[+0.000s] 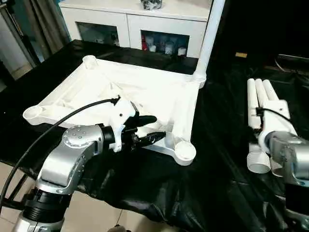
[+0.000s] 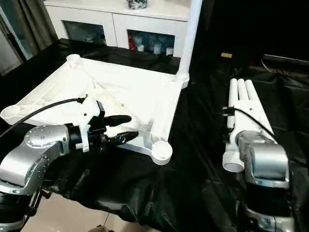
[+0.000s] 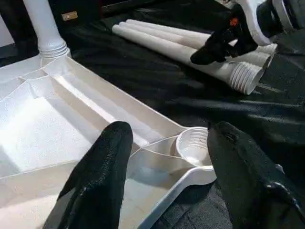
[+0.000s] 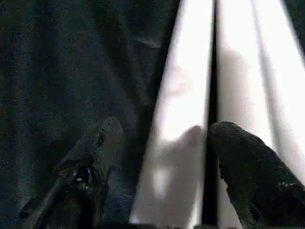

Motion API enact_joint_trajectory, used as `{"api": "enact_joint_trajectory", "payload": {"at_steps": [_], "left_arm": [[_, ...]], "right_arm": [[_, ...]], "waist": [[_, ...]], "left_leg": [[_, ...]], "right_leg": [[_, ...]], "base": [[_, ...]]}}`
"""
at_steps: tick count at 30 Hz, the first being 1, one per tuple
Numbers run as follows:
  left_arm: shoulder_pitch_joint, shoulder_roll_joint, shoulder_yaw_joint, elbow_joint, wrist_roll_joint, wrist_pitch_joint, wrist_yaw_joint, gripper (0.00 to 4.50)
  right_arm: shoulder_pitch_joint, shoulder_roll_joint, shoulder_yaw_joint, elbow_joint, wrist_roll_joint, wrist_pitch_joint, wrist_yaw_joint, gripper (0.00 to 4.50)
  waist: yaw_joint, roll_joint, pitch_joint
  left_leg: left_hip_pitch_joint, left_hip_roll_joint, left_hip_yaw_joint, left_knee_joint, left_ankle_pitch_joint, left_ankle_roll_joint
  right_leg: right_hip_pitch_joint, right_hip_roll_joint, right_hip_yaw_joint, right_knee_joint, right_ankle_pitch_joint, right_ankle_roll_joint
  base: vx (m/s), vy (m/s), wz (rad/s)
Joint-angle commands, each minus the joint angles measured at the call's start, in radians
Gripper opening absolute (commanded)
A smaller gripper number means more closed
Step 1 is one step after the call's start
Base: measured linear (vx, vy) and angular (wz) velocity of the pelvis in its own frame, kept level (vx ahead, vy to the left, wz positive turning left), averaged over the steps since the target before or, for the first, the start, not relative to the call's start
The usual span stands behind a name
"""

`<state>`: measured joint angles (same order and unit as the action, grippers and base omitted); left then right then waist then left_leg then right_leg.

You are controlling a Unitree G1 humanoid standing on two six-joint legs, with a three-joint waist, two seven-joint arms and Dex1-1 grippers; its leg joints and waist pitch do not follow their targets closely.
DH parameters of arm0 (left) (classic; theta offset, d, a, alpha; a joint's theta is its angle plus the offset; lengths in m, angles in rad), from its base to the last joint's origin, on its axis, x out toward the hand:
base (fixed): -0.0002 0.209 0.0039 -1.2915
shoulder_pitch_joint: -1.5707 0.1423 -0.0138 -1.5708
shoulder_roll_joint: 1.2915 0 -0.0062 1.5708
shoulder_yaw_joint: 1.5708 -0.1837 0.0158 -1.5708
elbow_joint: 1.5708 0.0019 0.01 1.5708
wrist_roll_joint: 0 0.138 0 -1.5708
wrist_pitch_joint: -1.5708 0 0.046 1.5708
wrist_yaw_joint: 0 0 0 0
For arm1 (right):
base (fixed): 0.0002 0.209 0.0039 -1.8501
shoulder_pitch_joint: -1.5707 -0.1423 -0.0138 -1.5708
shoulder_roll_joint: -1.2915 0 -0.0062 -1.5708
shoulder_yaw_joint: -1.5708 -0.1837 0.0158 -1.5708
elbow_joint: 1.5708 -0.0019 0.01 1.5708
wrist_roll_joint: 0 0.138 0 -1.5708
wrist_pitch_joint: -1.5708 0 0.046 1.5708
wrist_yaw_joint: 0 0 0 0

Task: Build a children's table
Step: Pick table leg

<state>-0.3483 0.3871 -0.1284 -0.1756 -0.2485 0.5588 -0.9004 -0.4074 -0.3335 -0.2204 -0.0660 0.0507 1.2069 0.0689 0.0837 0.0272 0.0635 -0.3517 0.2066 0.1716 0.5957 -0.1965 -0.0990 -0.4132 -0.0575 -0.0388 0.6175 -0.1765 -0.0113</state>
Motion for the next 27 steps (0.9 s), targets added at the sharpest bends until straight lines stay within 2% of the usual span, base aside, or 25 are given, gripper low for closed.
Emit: {"api": "enact_joint_trajectory", "payload": {"at_steps": [1, 5, 6, 7, 9, 10, 11, 13, 14, 17, 19, 24, 25, 27], "left_arm": [[-0.002, 0.017, -0.013, 0.002, 0.007, -0.012, 0.008, 2.88], [-0.001, 0.021, -0.014, -0.001, 0.004, -0.011, 0.007, 2.88], [0.0, 0.024, -0.015, -0.003, 0.001, -0.008, 0.003, 2.88], [0.0, 0.026, -0.016, -0.004, -0.001, -0.006, 0.0, 2.88], [0.001, 0.032, -0.019, -0.007, -0.009, 0.0, -0.011, 2.88], [0.001, 0.04, -0.025, -0.01, -0.016, 0.008, -0.024, 2.88], [0.001, 0.049, -0.032, -0.012, -0.02, 0.013, -0.037, 2.88], [0.0, 0.064, -0.043, -0.012, -0.025, 0.018, -0.06, 2.88], [-0.001, 0.068, -0.046, -0.01, -0.026, 0.017, -0.066, 2.88], [-0.006, 0.077, -0.051, -0.002, -0.021, 0.01, -0.075, 2.88], [-0.01, 0.08, -0.053, 0.004, -0.019, 0.005, -0.077, 2.88], [-0.027, 0.082, -0.072, 0.018, -0.022, -0.001, -0.087, 2.88], [-0.028, 0.086, -0.077, 0.017, -0.023, 0.001, -0.094, 3.16], [-0.03, 0.092, -0.084, 0.013, -0.03, 0.008, -0.106, 3.27]], "right_arm": [[-0.018, 0.001, -0.015, 0.035, 0.017, 0.019, 0.009, 3.37], [-0.025, 0.0, -0.018, 0.059, 0.026, 0.048, 0.023, 3.37], [-0.029, 0.002, -0.02, 0.073, 0.03, 0.064, 0.025, 3.37], [-0.031, 0.003, -0.021, 0.081, 0.027, 0.068, 0.02, 3.37], [-0.033, 0.003, -0.023, 0.098, 0.024, 0.069, 0.015, 3.37], [-0.036, 0.005, -0.029, 0.11, 0.024, 0.072, 0.013, 3.37], [-0.037, 0.005, -0.031, 0.119, 0.02, 0.072, 0.01, 3.37], [-0.038, 0.003, -0.035, 0.129, 0.012, 0.054, -0.001, 3.37], [-0.039, 0.003, -0.037, 0.131, 0.009, 0.044, -0.007, 3.37], [-0.045, -0.004, -0.029, 0.112, 0.009, 0.056, -0.004, 3.37], [-0.049, -0.005, -0.029, 0.108, 0.01, 0.06, -0.006, 3.37], [-0.051, 0.005, -0.051, 0.159, 0.035, 0.073, 0.011, 3.37], [-0.05, 0.008, -0.056, 0.17, 0.04, 0.071, 0.014, 3.11], [-0.051, 0.017, -0.071, 0.191, 0.051, 0.069, 0.018, 2.98]], "waist": [[-0.001, -0.009, -0.075], [-0.001, -0.008, -0.073], [-0.001, -0.016, -0.074], [0.0, -0.01, -0.073], [0.0, -0.01, -0.072], [-0.001, -0.016, -0.07], [0.001, -0.013, -0.07], [0.002, -0.017, -0.072], [0.0, -0.016, -0.071], [0.001, -0.016, -0.073], [0.001, -0.012, -0.074], [0.001, -0.018, -0.075], [0.001, -0.017, -0.075], [0.002, -0.017, -0.075]], "left_leg": [[-0.001, -0.001, 0.005, -0.059, -0.08, -0.021], [0.0, -0.001, 0.005, -0.059, -0.089, -0.025], [0.0, -0.001, 0.005, -0.06, -0.09, -0.025], [0.0, -0.001, 0.004, -0.061, -0.093, -0.025], [0.002, -0.001, 0.005, -0.061, -0.106, -0.03], [0.003, -0.001, 0.006, -0.062, -0.12, -0.031], [0.004, -0.001, 0.004, -0.063, -0.126, -0.035], [0.004, 0.0, 0.003, -0.064, -0.123, -0.036], [0.003, -0.001, 0.004, -0.065, -0.122, -0.038], [0.002, -0.001, 0.004, -0.064, -0.117, -0.039], [0.002, -0.001, 0.004, -0.062, -0.105, -0.039], [0.002, -0.001, 0.005, -0.062, -0.099, -0.035], [0.002, 0.0, 0.004, -0.062, -0.101, -0.035], [0.003, 0.0, 0.005, -0.062, -0.107, -0.035]], "right_leg": [[0.061, -0.049, 0.04, -0.065, -0.154, -0.149], [0.061, -0.048, 0.039, -0.066, -0.168, -0.146], [0.062, -0.048, 0.039, -0.067, -0.176, -0.143], [0.061, -0.049, 0.039, -0.067, -0.184, -0.141], [0.058, -0.049, 0.038, -0.07, -0.214, -0.135], [0.058, -0.05, 0.038, -0.074, -0.242, -0.128], [0.057, -0.051, 0.038, -0.074, -0.264, -0.122], [0.056, -0.051, 0.038, -0.073, -0.269, -0.116], [0.056, -0.051, 0.038, -0.074, -0.262, -0.117], [0.058, -0.051, 0.038, -0.072, -0.242, -0.12], [0.059, -0.05, 0.039, -0.069, -0.22, -0.125], [0.061, -0.05, 0.038, -0.068, -0.2, -0.134], [0.061, -0.051, 0.038, -0.068, -0.209, -0.133], [0.058, -0.052, 0.038, -0.069, -0.227, -0.131]], "base": [[0.0, 0.0, 0.0], [0.0, 0.0, 0.0], [0.0, 0.0, 0.0], [0.0, 0.0, 0.0], [0.0, 0.0, 0.0], [0.0, 0.0, 0.0], [0.0, 0.0, 0.0], [0.0, 0.0, 0.0], [0.0, 0.0, 0.0], [0.0, 0.0, 0.0], [0.0, 0.0, 0.0], [0.0, 0.0, 0.0], [0.0, 0.0, 0.0], [0.0, 0.0, 0.0]]}}
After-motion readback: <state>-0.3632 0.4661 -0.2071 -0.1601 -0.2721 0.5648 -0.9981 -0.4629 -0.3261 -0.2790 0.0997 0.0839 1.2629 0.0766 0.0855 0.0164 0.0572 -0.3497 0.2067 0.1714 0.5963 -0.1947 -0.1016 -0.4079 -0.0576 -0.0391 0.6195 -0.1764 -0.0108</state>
